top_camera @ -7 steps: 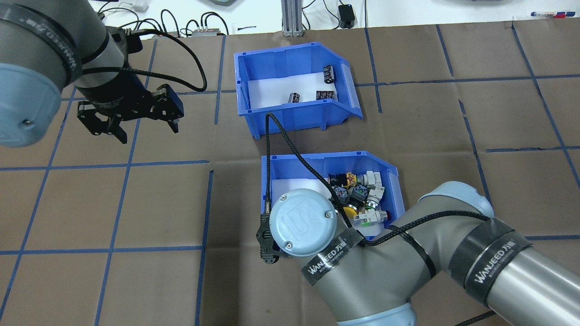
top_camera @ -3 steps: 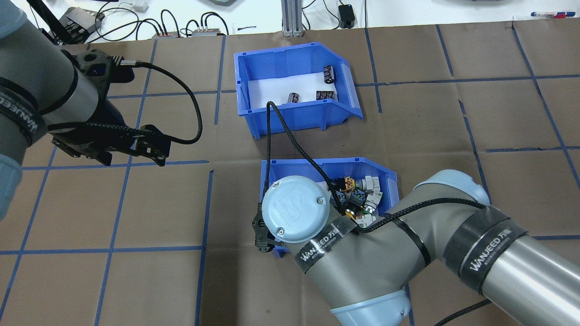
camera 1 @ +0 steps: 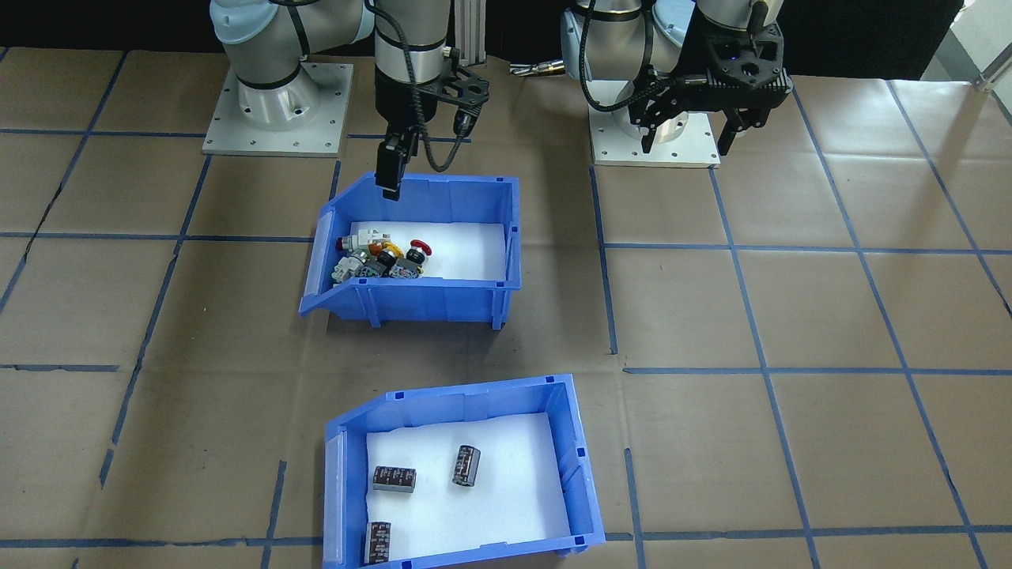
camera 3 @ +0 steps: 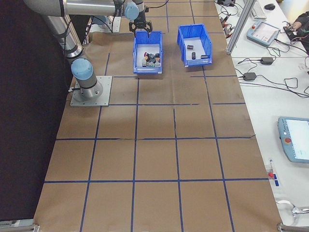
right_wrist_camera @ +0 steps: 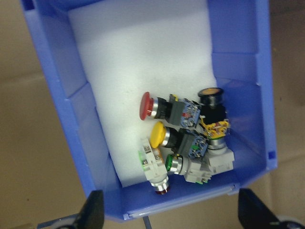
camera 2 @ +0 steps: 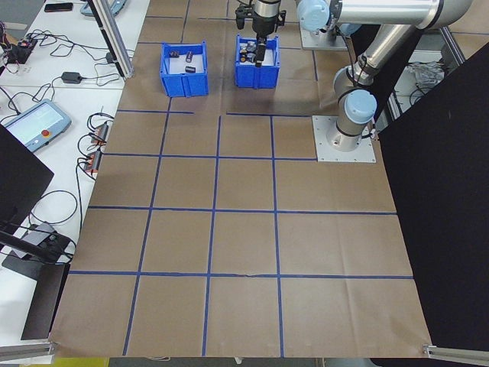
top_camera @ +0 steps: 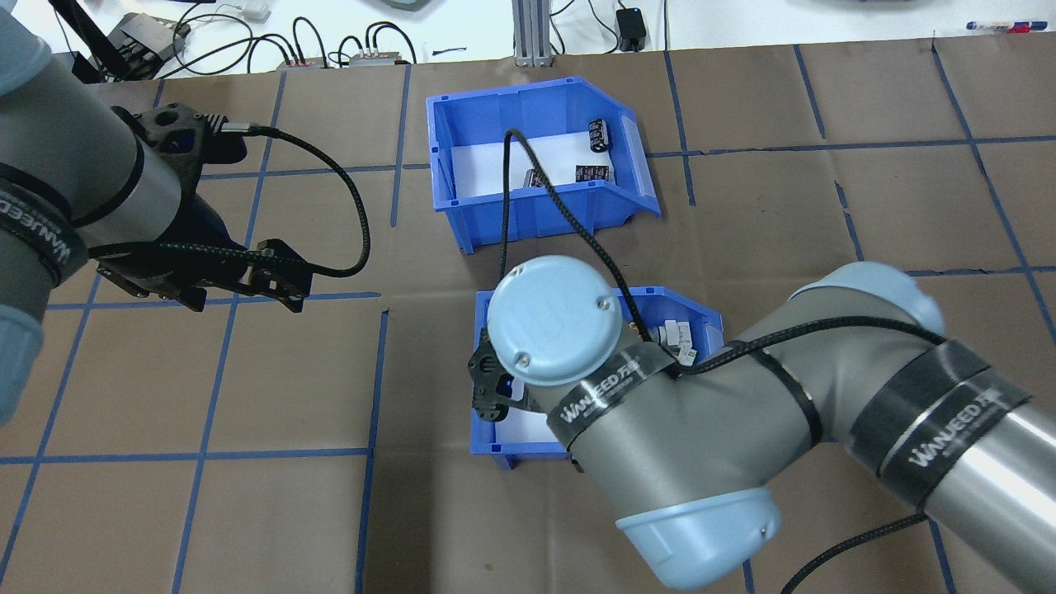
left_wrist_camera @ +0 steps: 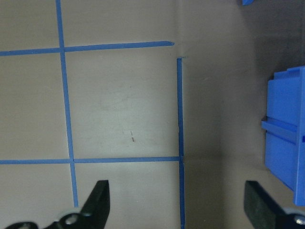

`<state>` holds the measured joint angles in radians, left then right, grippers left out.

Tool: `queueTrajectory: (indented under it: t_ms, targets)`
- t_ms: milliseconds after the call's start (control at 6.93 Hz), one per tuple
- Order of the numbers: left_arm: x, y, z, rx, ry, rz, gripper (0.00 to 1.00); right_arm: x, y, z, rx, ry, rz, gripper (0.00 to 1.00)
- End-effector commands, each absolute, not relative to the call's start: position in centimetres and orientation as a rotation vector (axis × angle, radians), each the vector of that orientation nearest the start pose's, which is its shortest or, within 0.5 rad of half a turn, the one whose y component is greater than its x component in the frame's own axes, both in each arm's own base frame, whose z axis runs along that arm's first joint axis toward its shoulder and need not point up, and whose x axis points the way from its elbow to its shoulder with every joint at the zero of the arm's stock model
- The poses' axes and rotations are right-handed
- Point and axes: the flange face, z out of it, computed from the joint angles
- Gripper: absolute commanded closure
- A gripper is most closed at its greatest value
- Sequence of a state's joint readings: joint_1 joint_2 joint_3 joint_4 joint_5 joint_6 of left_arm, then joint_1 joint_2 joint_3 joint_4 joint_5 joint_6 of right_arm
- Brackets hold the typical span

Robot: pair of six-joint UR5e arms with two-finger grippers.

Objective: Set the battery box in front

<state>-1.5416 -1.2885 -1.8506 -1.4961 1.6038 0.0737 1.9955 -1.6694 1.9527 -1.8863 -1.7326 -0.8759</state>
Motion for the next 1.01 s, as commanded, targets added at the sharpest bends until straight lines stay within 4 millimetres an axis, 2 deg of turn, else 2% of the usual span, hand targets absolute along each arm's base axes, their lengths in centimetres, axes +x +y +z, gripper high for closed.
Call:
queueTrajectory:
  t_ms: [0,144,288,433,577,865]
  targets:
    - [-11.9,-38.2,48.2,0.067,3.099,-0.130,0.00,20.4,-40.1,41.0,-1.592,2.888,-0.074,0.00]
    - [-11.9,-38.1,48.1,0.050,3.101,-0.126,0.00,18.2,-42.5,43.2,-1.405,2.903,-0.198,0.00]
    - [-11.8,-38.1,48.1,0.050,3.097,-0.125,0.00,15.6,-44.4,45.5,-1.166,2.990,-0.277,0.00]
    - [-11.9,-38.1,48.1,0.043,3.101,-0.128,0.00,13.0,-45.7,47.2,-0.782,3.103,-0.322,0.00]
    - [-11.9,-38.1,48.3,0.041,3.104,-0.138,0.00,12.2,-46.8,46.9,-0.519,3.152,-0.313,0.00]
    - [-11.9,-37.7,48.4,0.052,3.101,-0.145,0.00,12.1,-47.8,45.0,-0.024,3.175,-0.182,0.00]
